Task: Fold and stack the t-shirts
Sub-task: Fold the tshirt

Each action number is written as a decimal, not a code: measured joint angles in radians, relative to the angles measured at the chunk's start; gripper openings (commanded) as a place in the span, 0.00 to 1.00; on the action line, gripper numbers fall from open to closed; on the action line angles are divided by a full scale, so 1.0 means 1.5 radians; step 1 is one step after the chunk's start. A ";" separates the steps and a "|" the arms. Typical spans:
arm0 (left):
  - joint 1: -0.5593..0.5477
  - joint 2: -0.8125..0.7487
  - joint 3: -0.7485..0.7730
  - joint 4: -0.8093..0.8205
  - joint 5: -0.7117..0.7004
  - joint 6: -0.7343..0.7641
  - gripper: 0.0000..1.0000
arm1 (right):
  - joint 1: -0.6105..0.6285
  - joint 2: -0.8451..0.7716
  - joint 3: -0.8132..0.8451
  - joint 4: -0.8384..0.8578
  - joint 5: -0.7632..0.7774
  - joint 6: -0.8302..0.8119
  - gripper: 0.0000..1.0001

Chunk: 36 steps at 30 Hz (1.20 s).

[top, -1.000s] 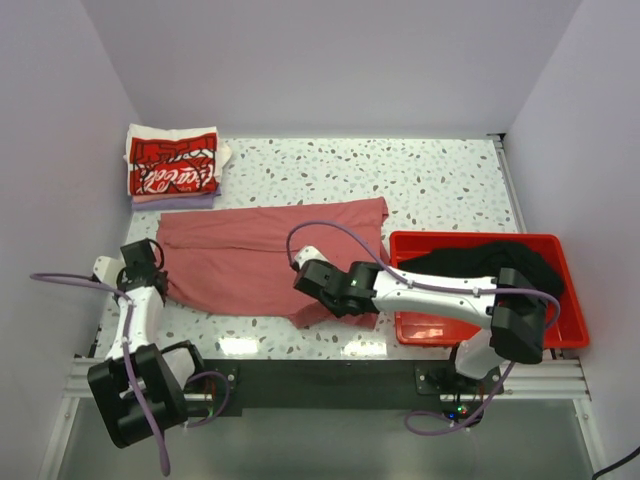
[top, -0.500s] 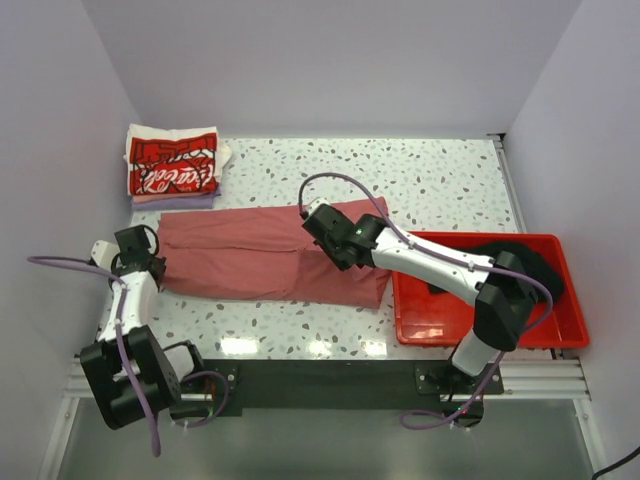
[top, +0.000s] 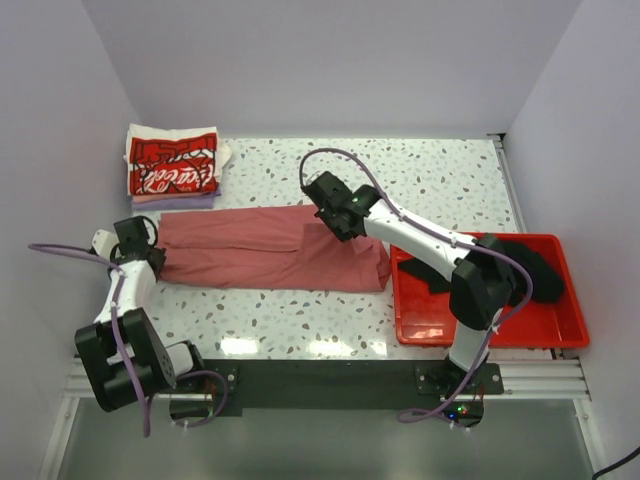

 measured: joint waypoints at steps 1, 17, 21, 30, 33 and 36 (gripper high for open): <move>-0.002 0.000 0.001 0.005 0.000 0.000 0.00 | -0.004 0.006 0.007 -0.001 -0.001 -0.005 0.00; -0.003 0.112 0.045 0.057 -0.002 0.002 0.00 | -0.052 0.115 0.108 -0.022 -0.019 -0.047 0.00; -0.003 0.141 0.064 0.047 -0.018 0.001 0.00 | -0.071 0.159 0.144 -0.014 -0.023 -0.067 0.00; -0.003 0.164 0.096 0.007 -0.046 -0.006 0.29 | -0.099 0.240 0.198 0.018 -0.028 -0.121 0.34; -0.003 0.166 0.099 -0.010 -0.060 -0.009 0.65 | -0.099 0.249 0.202 0.026 -0.027 -0.134 0.58; -0.003 0.165 0.108 -0.034 -0.073 -0.016 0.90 | -0.100 0.249 0.207 0.041 -0.010 -0.139 0.75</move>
